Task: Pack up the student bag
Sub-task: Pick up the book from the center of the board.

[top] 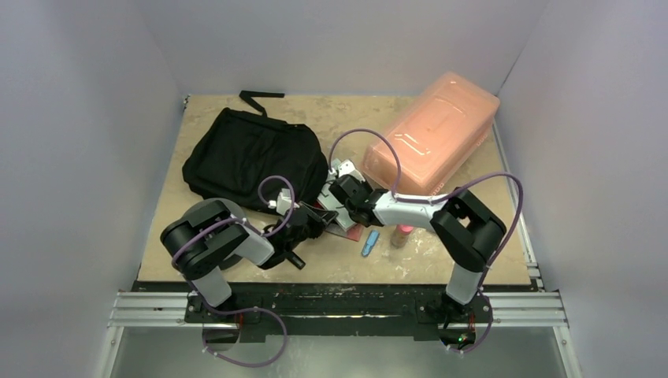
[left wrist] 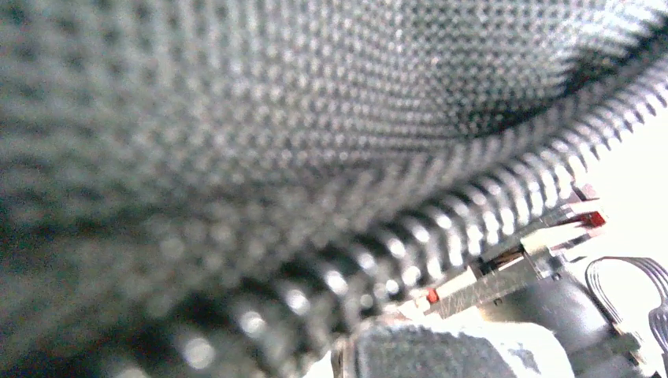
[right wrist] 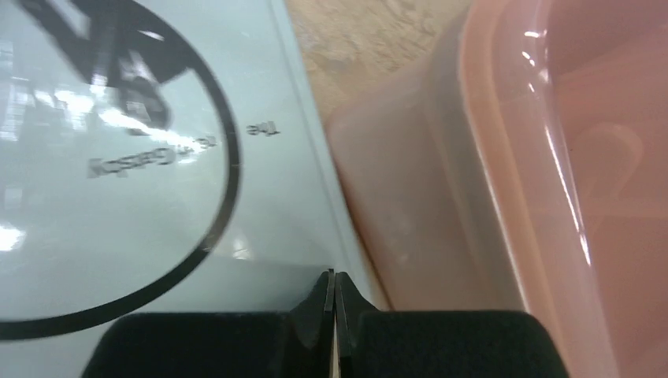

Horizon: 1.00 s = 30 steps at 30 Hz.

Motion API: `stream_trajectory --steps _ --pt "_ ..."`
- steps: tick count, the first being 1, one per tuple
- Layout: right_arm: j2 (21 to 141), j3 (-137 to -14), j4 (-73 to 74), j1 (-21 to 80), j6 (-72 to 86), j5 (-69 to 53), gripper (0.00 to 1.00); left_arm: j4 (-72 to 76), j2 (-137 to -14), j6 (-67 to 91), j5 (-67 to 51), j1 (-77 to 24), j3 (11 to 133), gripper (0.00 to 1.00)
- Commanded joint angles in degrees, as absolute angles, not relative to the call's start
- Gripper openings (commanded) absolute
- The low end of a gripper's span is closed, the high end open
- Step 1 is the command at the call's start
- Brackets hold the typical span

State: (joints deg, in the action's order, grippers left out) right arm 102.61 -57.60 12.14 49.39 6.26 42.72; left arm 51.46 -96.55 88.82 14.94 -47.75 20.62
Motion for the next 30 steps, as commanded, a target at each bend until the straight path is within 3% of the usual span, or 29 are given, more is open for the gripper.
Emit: stream_trajectory --steps 1,7,9,15,19,21,30 --pt "97.2 -57.8 10.9 51.3 8.4 31.8 0.07 59.8 -92.8 93.5 15.0 -47.8 21.3 0.0" --pt "85.3 -56.6 12.8 51.3 8.8 27.2 0.55 42.4 -80.7 96.9 14.7 -47.8 21.4 0.0" --pt "80.6 -54.0 10.4 51.3 7.7 23.7 0.64 33.0 -76.2 96.9 15.2 -47.8 22.5 0.0" --pt "68.0 -41.3 -5.6 53.6 -1.2 15.2 0.71 5.2 -65.7 93.8 17.0 -47.3 29.9 0.0" --pt "64.4 -35.0 -13.0 59.4 -5.3 7.8 0.72 -1.9 -63.4 92.0 15.4 -44.9 31.6 0.0" --pt "64.6 -32.0 -16.0 65.1 -16.0 13.9 0.81 -2.1 -63.0 91.2 13.9 -43.6 31.5 0.0" --pt "68.4 -27.5 -25.6 71.5 -22.9 30.8 0.81 -3.8 -61.9 88.5 10.9 -41.7 33.4 0.0"
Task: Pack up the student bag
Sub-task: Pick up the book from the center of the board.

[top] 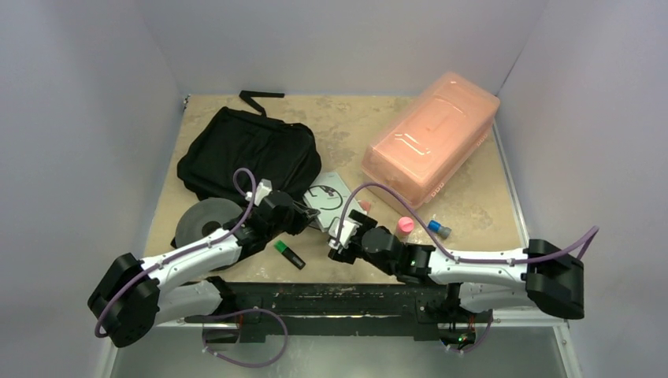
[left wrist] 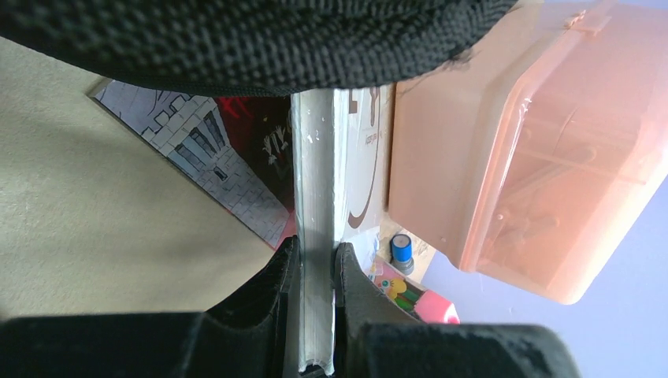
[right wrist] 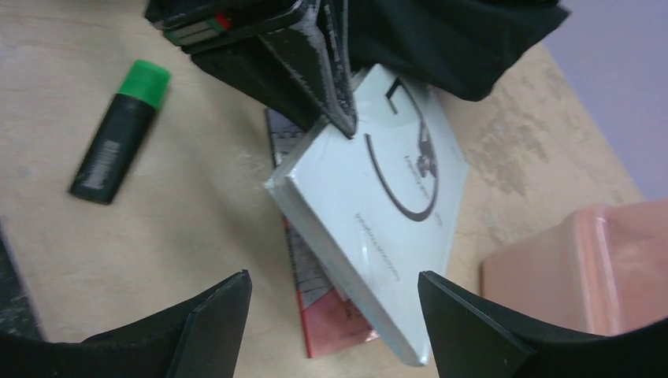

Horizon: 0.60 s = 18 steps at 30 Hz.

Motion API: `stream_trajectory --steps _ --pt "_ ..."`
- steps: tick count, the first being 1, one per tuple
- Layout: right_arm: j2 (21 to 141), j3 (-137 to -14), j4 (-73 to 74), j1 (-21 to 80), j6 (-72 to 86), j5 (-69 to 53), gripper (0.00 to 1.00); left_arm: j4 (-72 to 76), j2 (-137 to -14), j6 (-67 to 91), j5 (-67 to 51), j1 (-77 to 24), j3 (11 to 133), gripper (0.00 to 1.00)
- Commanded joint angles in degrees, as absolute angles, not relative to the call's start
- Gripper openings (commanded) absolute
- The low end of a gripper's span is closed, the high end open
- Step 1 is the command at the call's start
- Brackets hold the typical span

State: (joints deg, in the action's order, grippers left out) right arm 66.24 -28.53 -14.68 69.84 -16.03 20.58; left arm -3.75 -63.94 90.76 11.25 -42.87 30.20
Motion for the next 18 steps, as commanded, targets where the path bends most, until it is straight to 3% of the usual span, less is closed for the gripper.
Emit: stream_trajectory --steps 1,8,11,15,17,18 --pt "70.2 -26.7 -29.0 72.3 -25.4 33.7 0.81 -4.0 -61.8 88.2 10.5 -41.5 33.6 0.0" --pt "83.3 -26.9 -46.6 75.6 -39.3 44.4 0.78 -5.7 -60.6 87.9 8.2 -40.9 34.6 0.0" --pt "88.7 -28.3 -53.1 75.6 -42.8 50.5 0.72 -5.9 -59.8 87.8 7.6 -40.7 34.5 0.0" --pt "91.6 -28.5 -56.0 75.6 -43.4 52.5 0.54 -7.0 -58.7 87.4 7.4 -40.5 34.6 0.0" --pt "91.6 -28.4 -55.2 75.6 -41.9 52.3 0.35 -7.3 -58.5 87.2 6.2 -40.2 34.7 0.0" --pt "91.2 -28.4 -52.7 75.6 -40.5 52.0 0.2 -7.8 -58.6 87.0 5.2 -39.9 35.0 0.0"
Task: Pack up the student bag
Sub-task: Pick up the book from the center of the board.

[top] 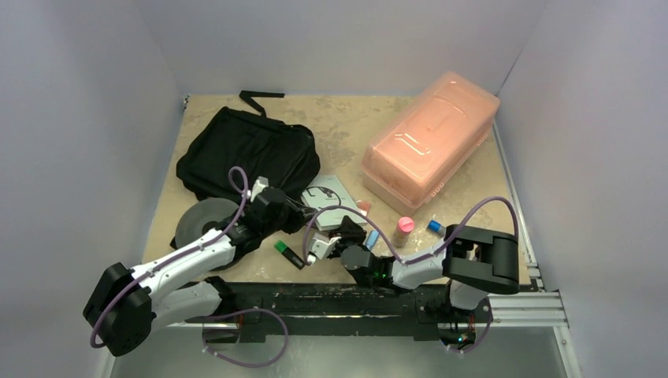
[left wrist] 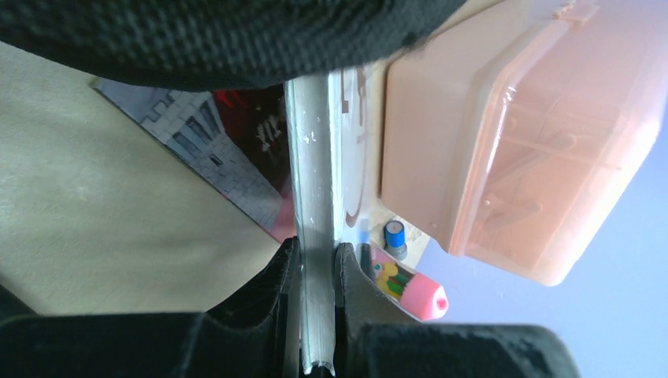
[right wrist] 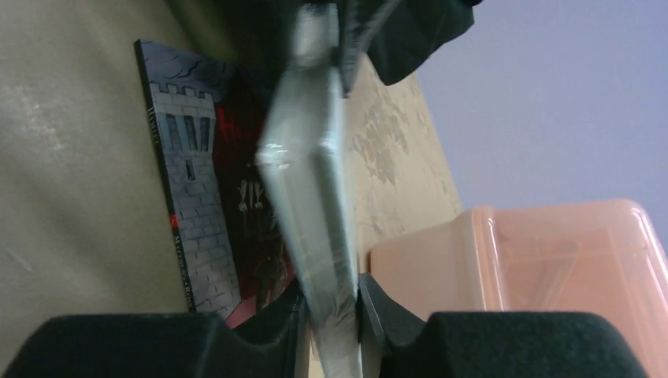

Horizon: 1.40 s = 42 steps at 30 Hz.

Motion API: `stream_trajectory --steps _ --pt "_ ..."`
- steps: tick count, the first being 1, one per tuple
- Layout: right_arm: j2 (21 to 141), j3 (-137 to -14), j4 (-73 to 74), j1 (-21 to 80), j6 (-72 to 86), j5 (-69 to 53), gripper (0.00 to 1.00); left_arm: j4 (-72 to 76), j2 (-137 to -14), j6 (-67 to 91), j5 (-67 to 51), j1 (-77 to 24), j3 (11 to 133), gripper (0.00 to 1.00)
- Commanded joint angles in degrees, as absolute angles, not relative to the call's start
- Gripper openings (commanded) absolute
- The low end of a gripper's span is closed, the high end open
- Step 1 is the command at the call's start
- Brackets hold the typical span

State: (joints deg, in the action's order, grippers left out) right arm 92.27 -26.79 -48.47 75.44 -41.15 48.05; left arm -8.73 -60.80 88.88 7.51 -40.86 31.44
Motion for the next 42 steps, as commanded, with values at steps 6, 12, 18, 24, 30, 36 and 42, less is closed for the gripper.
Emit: stream_trajectory --steps 6,12,18,24,30,36,42 --pt "87.6 -28.4 -44.3 75.6 -35.8 49.6 0.0 -18.2 -58.4 77.1 0.3 -38.2 42.1 0.39" --pt "86.3 -27.9 -43.1 75.6 -34.9 48.3 0.0 -30.4 -52.0 58.9 0.6 -38.1 51.9 0.67" --pt "86.1 -27.8 -43.6 75.6 -34.6 47.9 0.0 -46.7 -54.8 36.4 10.8 -37.6 69.2 0.87" --pt "86.1 -27.6 -43.3 75.6 -33.6 47.6 0.0 -57.2 -73.1 19.1 16.7 -35.7 85.4 0.88" --pt "86.5 -28.1 -42.5 75.6 -33.2 47.3 0.0 -61.9 -91.9 10.1 21.3 -35.5 98.6 0.8" --pt "85.6 -28.2 -41.1 75.6 -32.2 46.6 0.0 -59.4 -98.5 4.5 24.4 -34.8 99.6 0.7" --pt "86.2 -28.5 -40.3 75.6 -31.8 46.4 0.0 -54.0 -97.5 3.4 27.2 -34.7 93.6 0.52"
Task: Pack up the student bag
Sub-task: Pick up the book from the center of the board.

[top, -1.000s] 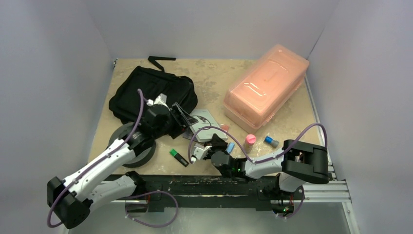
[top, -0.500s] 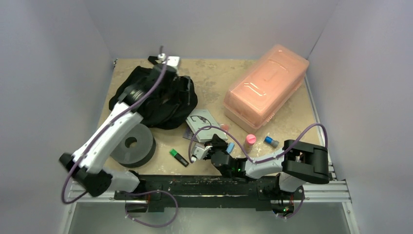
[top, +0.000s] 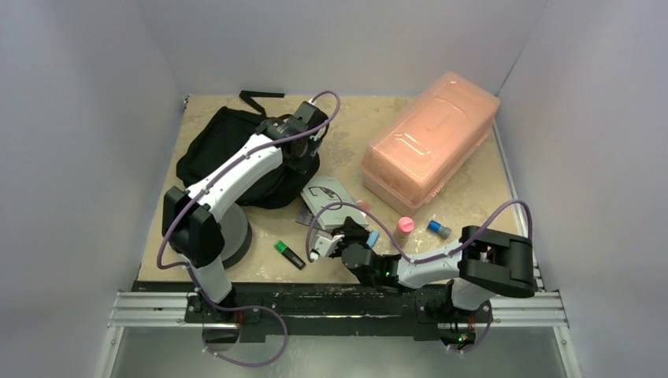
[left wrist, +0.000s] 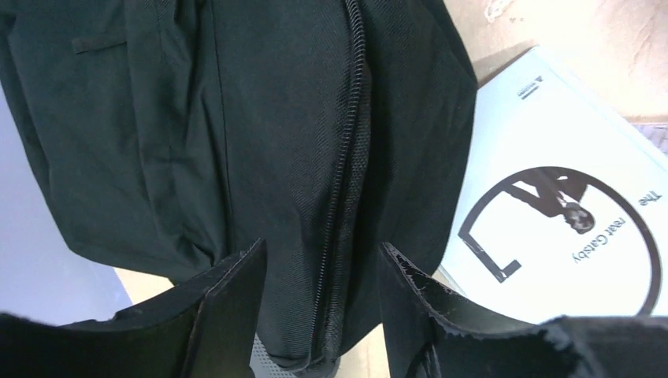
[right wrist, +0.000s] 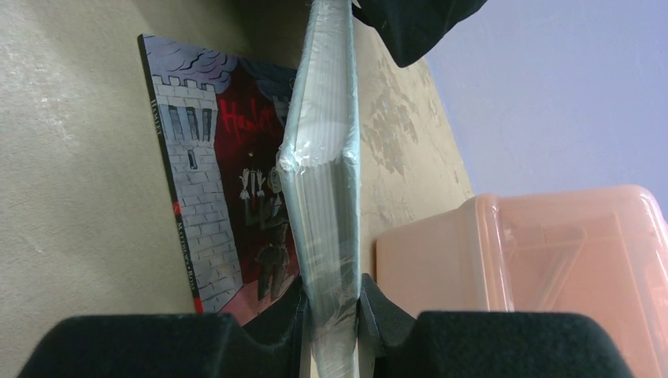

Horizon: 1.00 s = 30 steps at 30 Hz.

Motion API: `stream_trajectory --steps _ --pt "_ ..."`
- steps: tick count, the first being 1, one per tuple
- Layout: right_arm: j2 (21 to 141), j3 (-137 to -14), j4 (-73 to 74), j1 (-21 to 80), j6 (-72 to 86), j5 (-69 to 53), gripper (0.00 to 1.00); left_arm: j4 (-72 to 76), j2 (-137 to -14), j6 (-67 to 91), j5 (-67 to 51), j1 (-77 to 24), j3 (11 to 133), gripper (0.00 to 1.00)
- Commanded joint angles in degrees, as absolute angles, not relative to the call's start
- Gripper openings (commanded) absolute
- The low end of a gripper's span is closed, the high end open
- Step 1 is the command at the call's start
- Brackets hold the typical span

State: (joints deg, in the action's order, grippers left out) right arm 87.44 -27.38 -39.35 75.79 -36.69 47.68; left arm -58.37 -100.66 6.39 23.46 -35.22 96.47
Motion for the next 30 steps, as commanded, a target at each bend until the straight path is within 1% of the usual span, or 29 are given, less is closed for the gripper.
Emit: stream_trajectory --steps 1,5,8,9,12,13,16,19,22,26,28,30 --pt "86.5 -28.6 -40.3 75.6 -31.9 46.3 0.0 -52.8 -97.2 3.3 26.8 -34.7 92.3 0.49" --pt "87.3 -29.4 -39.0 75.6 -31.9 46.5 0.0 -51.9 -96.9 2.3 27.2 -34.7 90.4 0.41" --pt "87.3 -29.3 -39.4 75.6 -31.2 46.2 0.0 -51.8 -97.4 2.3 26.5 -34.7 90.1 0.4" --pt "87.3 -29.4 -39.3 75.6 -31.0 46.2 0.0 -51.8 -97.7 2.2 26.6 -34.7 90.0 0.37" --pt "86.6 -29.9 -37.4 75.6 -29.8 46.7 0.0 -52.7 -98.7 2.0 29.3 -34.7 91.1 0.19" --pt "86.0 -30.0 -36.3 75.6 -29.2 46.8 0.0 -52.7 -98.3 2.1 30.3 -34.7 91.3 0.14" --pt "82.1 -31.5 -26.2 75.6 -26.3 43.5 0.0 -49.4 -94.5 1.8 34.3 -34.4 89.3 0.0" --pt "75.6 -34.0 -15.7 75.7 -22.7 36.0 0.0 -43.9 -89.6 1.1 37.6 -34.2 86.1 0.0" --pt "67.2 -35.2 -10.2 75.7 -19.3 32.0 0.0 -39.8 -85.7 1.7 39.0 -33.6 83.7 0.0" --pt "58.3 -37.5 -4.1 75.7 -12.0 33.1 0.0 -35.7 -82.4 1.5 39.8 -33.2 81.1 0.0" --pt "55.5 -39.9 -0.5 75.7 -4.2 35.6 0.0 -35.3 -81.7 1.9 40.2 -33.2 80.9 0.0" --pt "54.7 -43.1 6.1 75.7 3.5 37.9 0.0 -34.4 -81.1 1.8 39.9 -33.2 80.3 0.0"
